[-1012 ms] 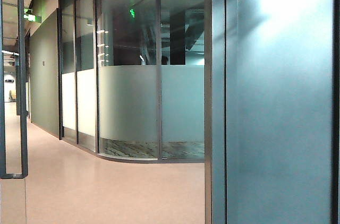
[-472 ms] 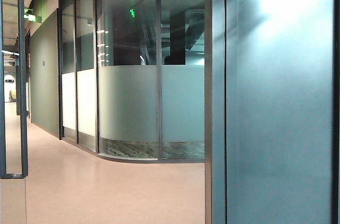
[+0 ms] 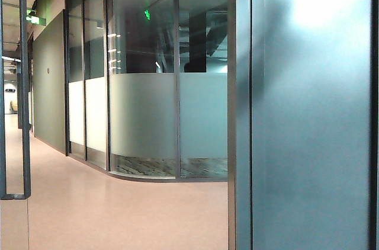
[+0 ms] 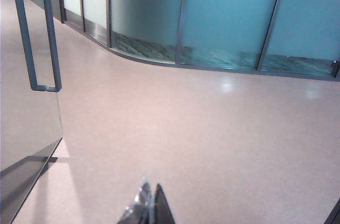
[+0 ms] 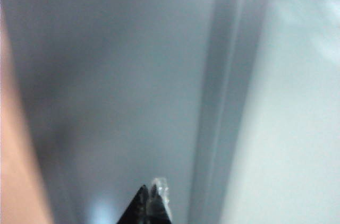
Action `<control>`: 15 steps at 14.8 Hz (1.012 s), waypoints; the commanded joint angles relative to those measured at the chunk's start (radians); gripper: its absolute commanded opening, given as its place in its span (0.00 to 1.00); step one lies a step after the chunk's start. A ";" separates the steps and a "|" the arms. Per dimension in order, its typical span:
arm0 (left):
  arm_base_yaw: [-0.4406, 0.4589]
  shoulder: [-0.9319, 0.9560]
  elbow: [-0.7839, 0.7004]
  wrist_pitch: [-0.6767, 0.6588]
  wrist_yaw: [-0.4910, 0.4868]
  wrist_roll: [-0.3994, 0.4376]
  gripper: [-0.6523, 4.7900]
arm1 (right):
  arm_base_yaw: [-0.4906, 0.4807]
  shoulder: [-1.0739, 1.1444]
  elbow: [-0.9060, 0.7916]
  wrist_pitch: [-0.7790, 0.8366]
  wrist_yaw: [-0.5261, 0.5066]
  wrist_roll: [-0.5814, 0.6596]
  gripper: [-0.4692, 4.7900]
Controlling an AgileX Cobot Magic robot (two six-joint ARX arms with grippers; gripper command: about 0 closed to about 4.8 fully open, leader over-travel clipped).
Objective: Raise the arm to find the leftmost switch on the wall and turn off the lights.
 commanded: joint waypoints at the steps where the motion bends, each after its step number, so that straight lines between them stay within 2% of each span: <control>1: 0.001 -0.001 0.002 0.010 0.003 0.000 0.11 | -0.053 -0.074 -0.189 0.124 0.005 0.003 0.09; 4: 0.002 -0.001 0.002 0.010 0.003 0.000 0.11 | -0.054 -0.171 -0.367 0.239 0.005 0.034 0.09; 8: 0.001 -0.001 0.002 0.010 0.003 0.000 0.11 | -0.049 -0.247 -0.501 0.351 0.004 0.079 0.09; 15: 0.001 -0.001 0.002 0.010 0.003 0.000 0.11 | -0.048 -0.279 -0.531 0.314 0.005 0.098 0.09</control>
